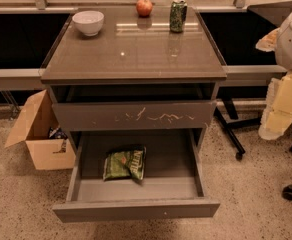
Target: Pick green jalapeno chip bag from middle drawer and place on counter
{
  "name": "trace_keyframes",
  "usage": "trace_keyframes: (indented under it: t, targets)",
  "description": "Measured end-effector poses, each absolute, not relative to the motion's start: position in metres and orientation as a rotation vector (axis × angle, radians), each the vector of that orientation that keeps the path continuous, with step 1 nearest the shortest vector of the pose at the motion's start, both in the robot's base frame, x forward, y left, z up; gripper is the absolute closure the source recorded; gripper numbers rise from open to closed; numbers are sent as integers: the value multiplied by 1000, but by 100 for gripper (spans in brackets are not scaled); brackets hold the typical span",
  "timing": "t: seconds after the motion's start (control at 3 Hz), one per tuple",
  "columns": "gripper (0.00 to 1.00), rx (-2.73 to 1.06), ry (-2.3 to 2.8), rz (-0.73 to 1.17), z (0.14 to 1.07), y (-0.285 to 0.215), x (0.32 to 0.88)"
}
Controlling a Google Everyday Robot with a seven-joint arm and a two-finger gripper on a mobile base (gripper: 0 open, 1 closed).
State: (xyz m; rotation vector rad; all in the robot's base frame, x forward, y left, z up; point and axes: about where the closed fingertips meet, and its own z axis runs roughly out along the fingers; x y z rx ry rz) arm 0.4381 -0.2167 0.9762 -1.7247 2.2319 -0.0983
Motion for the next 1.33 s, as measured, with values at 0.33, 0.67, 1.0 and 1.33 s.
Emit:
trace_keyframes:
  t: [0.33,0.67,1.0,1.33]
  targets:
    - [0,-1723,2230,-93,975,-216,438]
    - [0,-1710,2211,-45,961,-206,441]
    - [0,-1700,2135,94,924,-179,442]
    - [0,-1665,2016,298,882,-136,451]
